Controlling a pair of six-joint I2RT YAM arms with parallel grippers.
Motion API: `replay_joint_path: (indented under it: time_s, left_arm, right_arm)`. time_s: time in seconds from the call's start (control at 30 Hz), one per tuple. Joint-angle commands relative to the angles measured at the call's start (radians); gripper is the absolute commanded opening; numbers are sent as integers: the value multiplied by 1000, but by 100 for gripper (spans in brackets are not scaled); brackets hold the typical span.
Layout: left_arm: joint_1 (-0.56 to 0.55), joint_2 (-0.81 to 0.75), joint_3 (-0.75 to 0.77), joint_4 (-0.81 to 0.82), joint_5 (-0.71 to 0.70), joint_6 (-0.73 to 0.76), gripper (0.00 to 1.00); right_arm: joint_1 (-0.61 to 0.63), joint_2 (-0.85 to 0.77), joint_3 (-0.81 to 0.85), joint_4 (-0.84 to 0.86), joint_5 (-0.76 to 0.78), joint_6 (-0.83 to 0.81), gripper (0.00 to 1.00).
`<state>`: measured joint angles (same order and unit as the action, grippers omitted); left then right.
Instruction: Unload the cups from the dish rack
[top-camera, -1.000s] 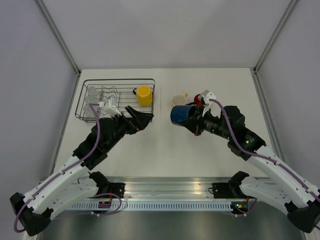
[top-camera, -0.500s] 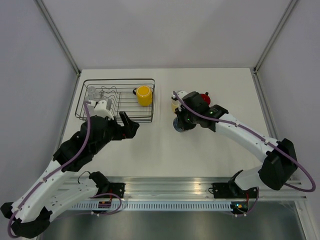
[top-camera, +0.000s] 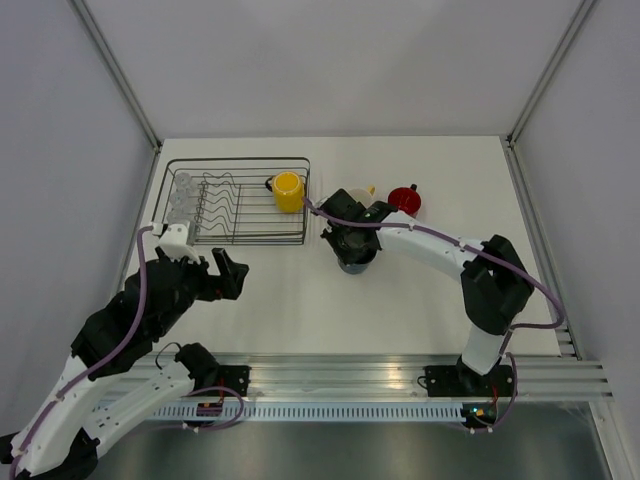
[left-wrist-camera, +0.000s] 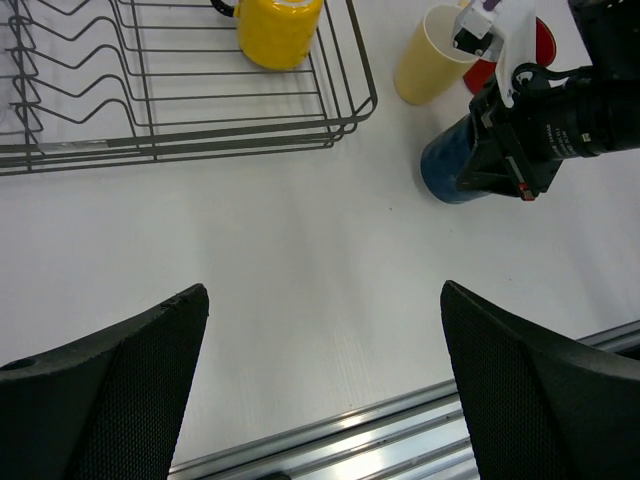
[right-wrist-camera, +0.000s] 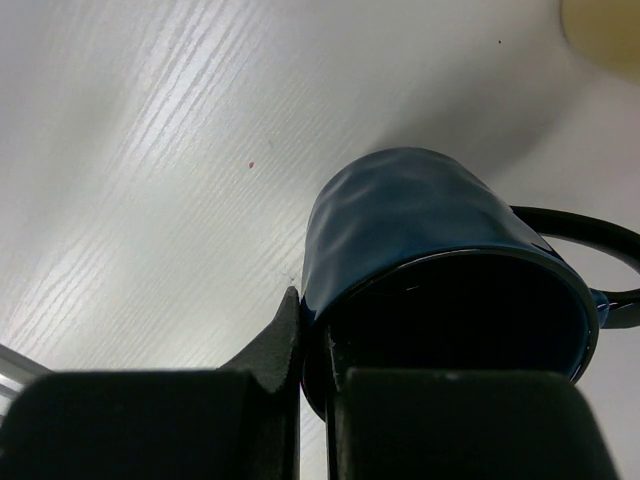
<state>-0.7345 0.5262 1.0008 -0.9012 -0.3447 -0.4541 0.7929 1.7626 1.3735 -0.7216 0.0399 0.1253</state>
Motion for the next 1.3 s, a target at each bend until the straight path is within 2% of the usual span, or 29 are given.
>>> replay_joint_path:
  time_s: [0.0,0.4,0.6,0.7,0.73,0.87,0.97,1.1,1.13,1.23,1.27]
  left_arm:
    - [1,-48,-25,8,-62,72,100]
    - [1,-143,-91,67,-106,71,100]
    - [1,-140,-91,68,-103,71,100]
    - [1,-129,-94,70,-94,66,100]
    - [1,-124,-94,70,-86,65,100]
    - [1,-95,-93,68,-76,49,100]
    - [1,-55,-82,68,-62,29,100]
    - [1,6,-54,68,-62,-11,100]
    - [1,41,-47,68,-74,-23,100]
    - [1,131,1,67,-121,-89,100]
    - [1,161,10,68,-137,-104,100]
  right_arm:
    - [0,29,79,-6,55,7,0]
    - [-1,167,162,-58,83,10,0]
    - [0,199,179,-82,87,31,6]
    - [0,205,188,-84,84,39,12]
    - [-1,204,190,-84,83,42,18]
    - [0,187,202,-87,83,45,24]
    - [0,163,220,-90,80,43,33]
    - [0,121,242,-104,81,45,43]
    - [-1,109,242,-107,84,43,48]
    - [0,40,237,-119,95,40,57]
    - [-1,-4,236,-121,109,39,58]
